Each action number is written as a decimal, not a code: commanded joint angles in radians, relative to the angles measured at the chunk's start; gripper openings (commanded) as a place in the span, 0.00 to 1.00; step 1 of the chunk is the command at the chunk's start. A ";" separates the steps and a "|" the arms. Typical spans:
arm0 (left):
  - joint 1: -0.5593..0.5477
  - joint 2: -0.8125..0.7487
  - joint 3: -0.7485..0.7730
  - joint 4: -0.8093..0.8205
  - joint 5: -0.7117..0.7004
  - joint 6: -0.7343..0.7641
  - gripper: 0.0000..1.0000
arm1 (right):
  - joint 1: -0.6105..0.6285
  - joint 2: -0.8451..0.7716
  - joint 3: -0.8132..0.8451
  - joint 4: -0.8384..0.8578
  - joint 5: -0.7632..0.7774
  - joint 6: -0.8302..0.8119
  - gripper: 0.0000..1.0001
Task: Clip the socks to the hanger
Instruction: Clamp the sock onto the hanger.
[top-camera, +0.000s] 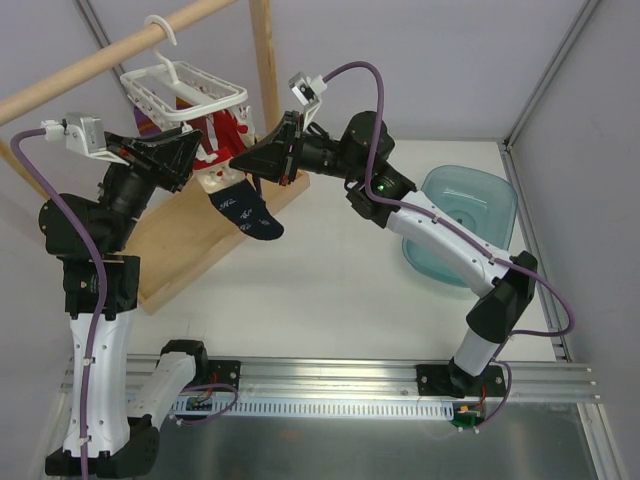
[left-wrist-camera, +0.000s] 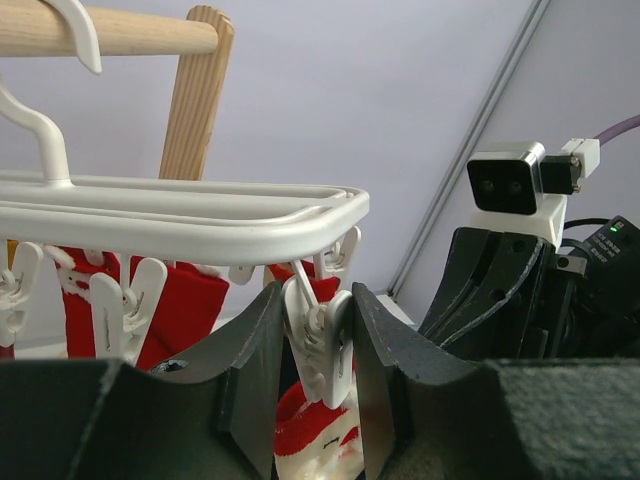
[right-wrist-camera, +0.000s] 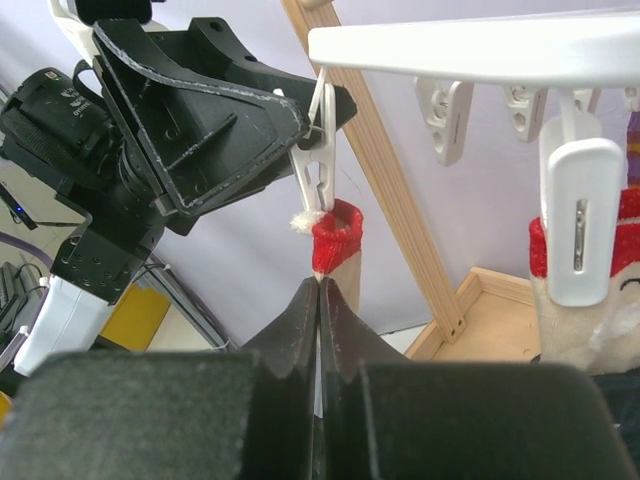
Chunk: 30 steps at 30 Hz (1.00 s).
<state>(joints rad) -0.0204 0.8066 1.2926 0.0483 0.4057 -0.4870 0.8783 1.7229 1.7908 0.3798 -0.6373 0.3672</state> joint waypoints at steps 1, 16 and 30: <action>-0.009 -0.004 -0.006 0.074 0.039 -0.005 0.02 | -0.004 -0.051 0.022 0.093 -0.028 0.025 0.01; -0.007 -0.001 -0.007 0.082 0.050 0.022 0.02 | -0.019 -0.057 0.005 0.110 -0.041 0.036 0.01; -0.007 0.020 0.013 0.101 0.071 0.015 0.01 | -0.030 -0.066 -0.013 0.137 -0.071 0.052 0.01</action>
<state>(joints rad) -0.0204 0.8253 1.2774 0.0689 0.4431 -0.4805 0.8539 1.7161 1.7721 0.4282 -0.6731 0.4053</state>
